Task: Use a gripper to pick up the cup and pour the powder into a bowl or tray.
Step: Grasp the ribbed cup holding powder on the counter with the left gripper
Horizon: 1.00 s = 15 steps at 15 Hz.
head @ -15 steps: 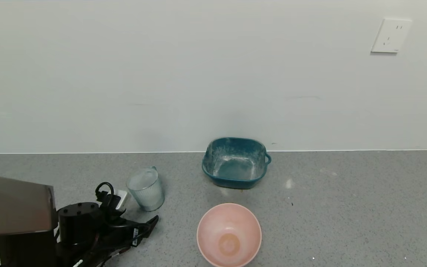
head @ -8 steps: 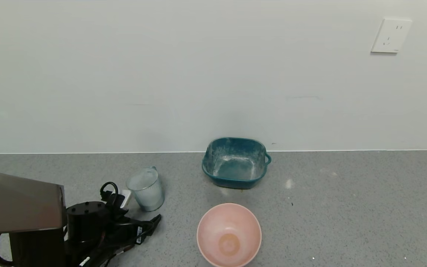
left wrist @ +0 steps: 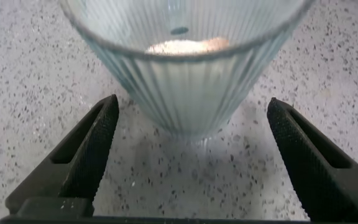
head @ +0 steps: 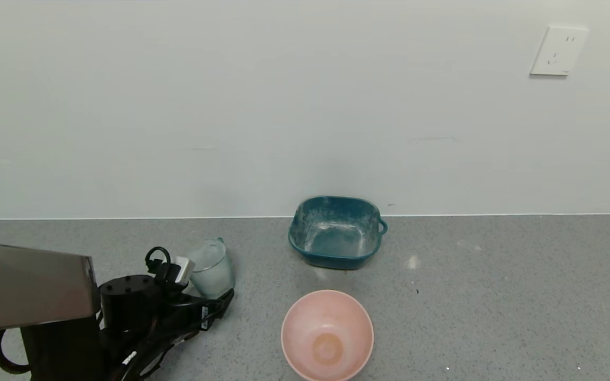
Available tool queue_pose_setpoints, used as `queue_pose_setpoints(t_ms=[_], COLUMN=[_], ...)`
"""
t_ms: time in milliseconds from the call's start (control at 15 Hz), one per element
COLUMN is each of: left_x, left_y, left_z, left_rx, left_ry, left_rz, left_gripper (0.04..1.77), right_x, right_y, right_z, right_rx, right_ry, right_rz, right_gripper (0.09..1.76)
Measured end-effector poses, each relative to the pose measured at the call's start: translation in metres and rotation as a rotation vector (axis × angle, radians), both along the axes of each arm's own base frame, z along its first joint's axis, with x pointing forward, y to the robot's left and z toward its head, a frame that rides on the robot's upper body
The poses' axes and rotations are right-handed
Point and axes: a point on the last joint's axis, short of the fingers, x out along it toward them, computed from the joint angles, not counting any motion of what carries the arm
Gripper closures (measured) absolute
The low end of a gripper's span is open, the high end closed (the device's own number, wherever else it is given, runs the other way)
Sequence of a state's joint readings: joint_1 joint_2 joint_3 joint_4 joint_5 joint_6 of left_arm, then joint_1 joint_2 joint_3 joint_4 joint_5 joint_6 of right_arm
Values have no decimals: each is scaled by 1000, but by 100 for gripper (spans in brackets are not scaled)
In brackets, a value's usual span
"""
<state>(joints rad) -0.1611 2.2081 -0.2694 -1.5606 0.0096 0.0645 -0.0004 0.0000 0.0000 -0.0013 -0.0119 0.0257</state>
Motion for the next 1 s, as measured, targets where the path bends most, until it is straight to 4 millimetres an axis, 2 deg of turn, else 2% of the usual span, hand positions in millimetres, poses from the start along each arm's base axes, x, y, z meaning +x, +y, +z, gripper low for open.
queue_pose_setpoints(t_ms=[1000], left_x=[24], left_y=[-3], left_z=[-2], left_rx=[-11], left_ry=[-57], left_rz=[25], left_gripper=[9], right_x=[0], right_y=[0], right_z=[0], right_rx=[0], right_ry=[0], right_rz=[0], right_gripper=[14])
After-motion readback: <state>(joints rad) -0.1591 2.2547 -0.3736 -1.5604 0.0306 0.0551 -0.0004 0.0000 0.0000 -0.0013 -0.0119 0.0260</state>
